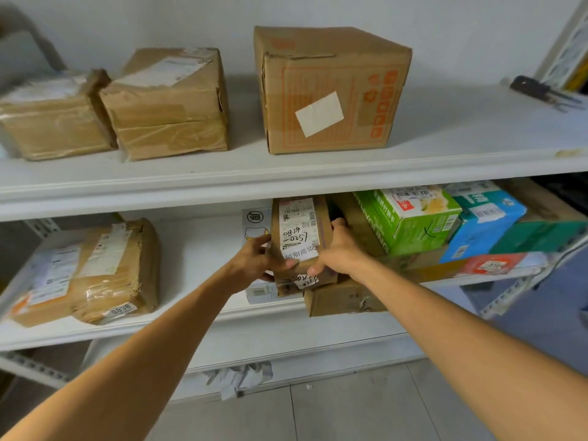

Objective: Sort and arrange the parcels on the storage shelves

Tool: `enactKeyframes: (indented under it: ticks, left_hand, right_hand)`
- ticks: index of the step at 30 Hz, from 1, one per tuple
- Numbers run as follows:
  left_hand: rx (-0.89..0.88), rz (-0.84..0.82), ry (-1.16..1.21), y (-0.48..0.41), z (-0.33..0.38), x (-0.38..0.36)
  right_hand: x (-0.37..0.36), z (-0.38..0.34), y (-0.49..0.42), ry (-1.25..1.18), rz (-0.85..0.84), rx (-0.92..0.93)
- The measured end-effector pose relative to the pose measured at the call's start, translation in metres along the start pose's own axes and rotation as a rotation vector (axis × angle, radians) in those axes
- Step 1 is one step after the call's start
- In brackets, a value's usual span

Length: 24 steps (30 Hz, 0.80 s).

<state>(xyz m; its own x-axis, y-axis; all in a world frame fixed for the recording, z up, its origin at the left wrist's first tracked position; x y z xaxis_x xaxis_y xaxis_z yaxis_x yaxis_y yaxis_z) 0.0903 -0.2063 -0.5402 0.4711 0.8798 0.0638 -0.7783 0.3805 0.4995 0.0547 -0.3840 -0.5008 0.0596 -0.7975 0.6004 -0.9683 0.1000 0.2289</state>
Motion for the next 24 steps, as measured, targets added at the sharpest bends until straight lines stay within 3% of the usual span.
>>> enactKeyframes:
  ticks: [13, 24]
  left_hand:
    - [0.04, -0.187, 0.118, -0.007, -0.024, 0.011]
    - [-0.004, -0.226, -0.007, 0.069, -0.052, 0.02]
  right_hand:
    - [-0.018, -0.01, 0.029, -0.132, 0.029, 0.072]
    - [-0.042, -0.004, 0.108, -0.222, 0.039, 0.136]
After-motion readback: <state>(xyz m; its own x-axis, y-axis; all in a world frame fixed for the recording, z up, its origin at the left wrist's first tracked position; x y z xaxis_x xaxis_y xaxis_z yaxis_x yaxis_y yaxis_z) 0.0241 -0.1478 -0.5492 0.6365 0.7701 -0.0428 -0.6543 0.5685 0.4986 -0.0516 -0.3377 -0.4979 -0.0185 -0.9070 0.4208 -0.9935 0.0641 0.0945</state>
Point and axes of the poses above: each hand's wrist, its own y-axis away from the middle knuckle, its own x-axis out of the back of the hand, z = x × y, the point moved 1 cm from there along -y, towards the middle knuckle, and after that the axes turned 11 degrees about x, right-handed, at the moved point
